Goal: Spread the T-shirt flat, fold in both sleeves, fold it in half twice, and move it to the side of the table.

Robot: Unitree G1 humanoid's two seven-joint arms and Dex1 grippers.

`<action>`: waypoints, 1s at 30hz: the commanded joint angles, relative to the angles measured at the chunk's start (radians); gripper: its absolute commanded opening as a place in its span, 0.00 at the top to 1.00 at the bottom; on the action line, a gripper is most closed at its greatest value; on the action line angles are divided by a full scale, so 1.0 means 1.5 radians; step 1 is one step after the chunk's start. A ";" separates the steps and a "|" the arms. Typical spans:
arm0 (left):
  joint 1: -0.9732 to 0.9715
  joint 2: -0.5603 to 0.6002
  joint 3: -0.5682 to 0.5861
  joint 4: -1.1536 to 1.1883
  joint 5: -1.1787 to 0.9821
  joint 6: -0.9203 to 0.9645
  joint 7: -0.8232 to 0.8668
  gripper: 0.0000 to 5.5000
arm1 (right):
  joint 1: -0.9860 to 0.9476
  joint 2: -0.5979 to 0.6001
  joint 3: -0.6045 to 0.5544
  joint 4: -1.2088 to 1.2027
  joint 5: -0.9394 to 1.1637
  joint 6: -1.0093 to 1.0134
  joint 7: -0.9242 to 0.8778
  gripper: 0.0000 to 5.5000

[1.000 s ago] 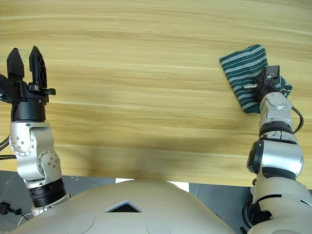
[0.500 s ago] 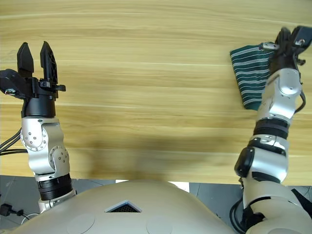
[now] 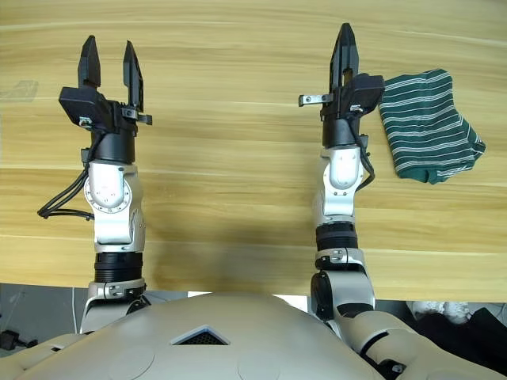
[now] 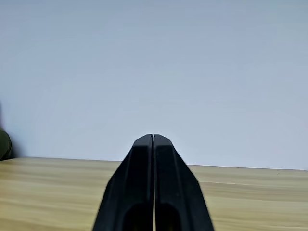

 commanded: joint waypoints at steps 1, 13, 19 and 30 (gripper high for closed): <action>0.022 0.002 0.008 0.021 0.038 -0.051 0.037 0.56 | 0.008 -0.008 0.020 0.023 -0.011 -0.031 0.029 0.91; 0.014 -0.007 0.006 0.049 0.047 -0.086 0.069 0.56 | 0.010 -0.011 0.023 0.032 -0.005 -0.043 0.036 0.59; 0.011 -0.007 0.004 0.054 0.044 -0.089 0.070 0.56 | 0.011 -0.012 0.020 0.034 -0.011 -0.047 0.033 0.59; 0.010 -0.006 0.005 0.061 0.043 -0.093 0.070 0.56 | 0.010 -0.012 0.020 0.039 -0.019 -0.048 0.027 0.59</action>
